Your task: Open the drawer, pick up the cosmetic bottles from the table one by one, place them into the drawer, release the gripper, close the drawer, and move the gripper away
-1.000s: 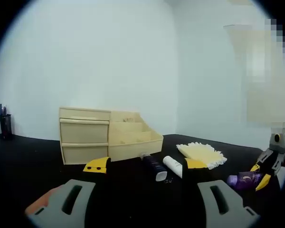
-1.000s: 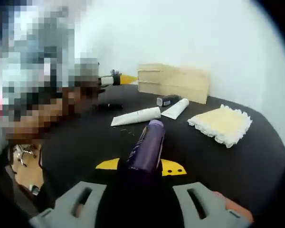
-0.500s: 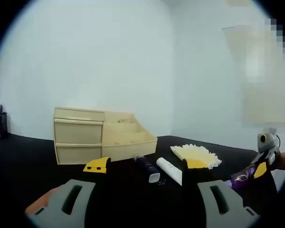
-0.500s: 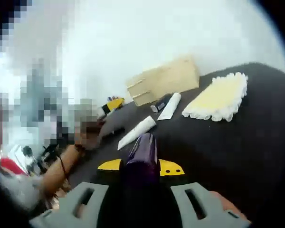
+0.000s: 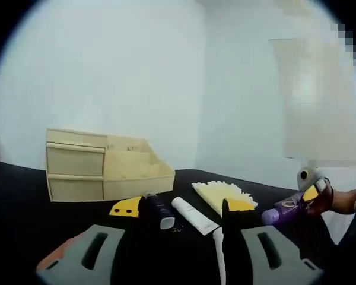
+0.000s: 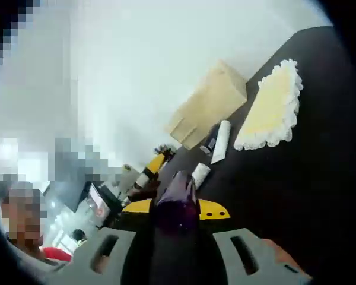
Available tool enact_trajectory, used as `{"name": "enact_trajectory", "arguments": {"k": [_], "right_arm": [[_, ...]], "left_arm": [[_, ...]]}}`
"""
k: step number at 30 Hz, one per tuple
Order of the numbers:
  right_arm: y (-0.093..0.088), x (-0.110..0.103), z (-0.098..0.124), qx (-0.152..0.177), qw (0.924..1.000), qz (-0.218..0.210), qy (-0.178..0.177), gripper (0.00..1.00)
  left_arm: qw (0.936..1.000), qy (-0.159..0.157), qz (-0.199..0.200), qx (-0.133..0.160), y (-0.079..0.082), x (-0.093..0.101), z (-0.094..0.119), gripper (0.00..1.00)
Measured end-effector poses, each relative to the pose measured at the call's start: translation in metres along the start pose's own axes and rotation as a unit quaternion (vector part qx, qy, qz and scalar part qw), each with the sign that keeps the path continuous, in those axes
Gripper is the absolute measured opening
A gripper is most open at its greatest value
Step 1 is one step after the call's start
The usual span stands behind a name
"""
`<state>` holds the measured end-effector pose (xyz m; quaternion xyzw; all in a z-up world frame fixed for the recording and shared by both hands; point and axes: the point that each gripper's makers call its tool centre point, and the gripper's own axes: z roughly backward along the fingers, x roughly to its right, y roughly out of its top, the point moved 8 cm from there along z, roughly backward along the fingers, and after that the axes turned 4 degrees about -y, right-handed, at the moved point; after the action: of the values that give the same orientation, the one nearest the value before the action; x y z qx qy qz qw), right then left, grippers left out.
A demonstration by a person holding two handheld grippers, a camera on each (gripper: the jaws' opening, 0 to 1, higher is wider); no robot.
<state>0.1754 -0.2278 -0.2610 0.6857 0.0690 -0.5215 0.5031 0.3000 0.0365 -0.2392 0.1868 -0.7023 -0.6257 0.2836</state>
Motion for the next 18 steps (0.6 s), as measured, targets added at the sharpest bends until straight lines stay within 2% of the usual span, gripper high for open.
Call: {"name": "enact_trajectory", "arguments": {"k": [3, 8, 9, 10, 12, 13, 17, 18], "right_arm": [[0.009, -0.009, -0.003, 0.024, 0.9988, -0.018, 0.039, 0.22], [0.029, -0.017, -0.009, 0.05, 0.9957, -0.006, 0.078, 0.23], [0.03, -0.019, -0.011, 0.053, 0.9951, -0.004, 0.083, 0.23], [0.033, -0.022, -0.013, 0.057, 0.9942, 0.0, 0.092, 0.23], [0.039, -0.028, -0.019, 0.068, 0.9917, 0.011, 0.109, 0.23], [0.041, -0.031, -0.023, 0.07, 0.9907, 0.017, 0.116, 0.23], [0.048, -0.043, -0.038, 0.074, 0.9858, 0.018, 0.15, 0.23], [0.049, -0.044, -0.04, 0.073, 0.9849, 0.016, 0.156, 0.23]], "left_arm": [[0.9984, -0.036, 0.039, 0.021, 0.006, 0.01, -0.001, 0.46], [0.9923, -0.084, 0.087, 0.025, 0.008, 0.022, -0.003, 0.47], [0.9884, -0.105, 0.106, 0.03, 0.008, 0.026, -0.003, 0.47], [0.9808, -0.135, 0.135, 0.041, 0.009, 0.031, -0.004, 0.47], [0.9552, -0.205, 0.204, 0.062, 0.013, 0.042, -0.003, 0.47], [0.9468, -0.222, 0.224, 0.062, 0.014, 0.045, -0.003, 0.47], [0.9435, -0.24, 0.217, 0.071, 0.017, 0.052, -0.004, 0.45], [0.9396, -0.25, 0.221, 0.077, 0.018, 0.054, -0.003, 0.45]]}}
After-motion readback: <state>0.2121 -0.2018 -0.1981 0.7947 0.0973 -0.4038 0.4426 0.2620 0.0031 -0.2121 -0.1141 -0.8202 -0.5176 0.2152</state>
